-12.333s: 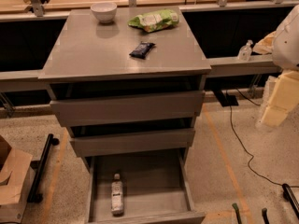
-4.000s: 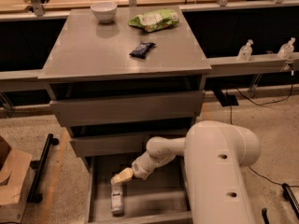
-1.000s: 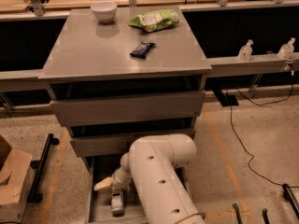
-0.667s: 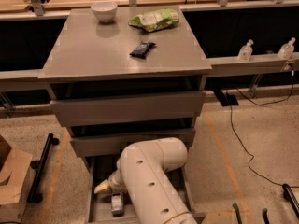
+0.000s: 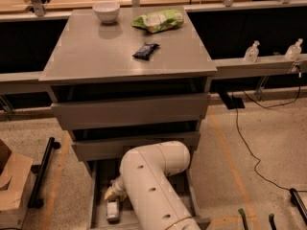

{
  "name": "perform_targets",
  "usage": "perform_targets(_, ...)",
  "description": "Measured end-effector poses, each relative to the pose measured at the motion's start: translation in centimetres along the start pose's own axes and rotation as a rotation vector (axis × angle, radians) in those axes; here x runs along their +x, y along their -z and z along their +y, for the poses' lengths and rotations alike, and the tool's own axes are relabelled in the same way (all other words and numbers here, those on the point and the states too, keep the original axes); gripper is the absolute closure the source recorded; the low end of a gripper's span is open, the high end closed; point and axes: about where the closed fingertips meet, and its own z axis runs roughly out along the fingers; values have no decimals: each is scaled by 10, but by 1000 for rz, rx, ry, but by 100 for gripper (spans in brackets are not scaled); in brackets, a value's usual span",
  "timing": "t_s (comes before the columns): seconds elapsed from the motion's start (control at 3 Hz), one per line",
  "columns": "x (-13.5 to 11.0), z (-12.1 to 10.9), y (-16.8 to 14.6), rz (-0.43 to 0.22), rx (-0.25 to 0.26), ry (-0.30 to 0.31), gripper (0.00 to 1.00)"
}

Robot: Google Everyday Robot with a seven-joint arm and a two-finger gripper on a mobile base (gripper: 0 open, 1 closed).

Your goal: Pick blue plastic bottle from bottom drawer and place on counter

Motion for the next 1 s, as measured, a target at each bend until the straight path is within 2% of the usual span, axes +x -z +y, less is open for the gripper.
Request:
perform_targets(0.33,4,-15,-10,-3,23,-51,95)
perform_targets(0.67,4,-14,-8,-3,23,-51,100)
perform_targets(1.0,20,-13,10,40,-45,-16,100)
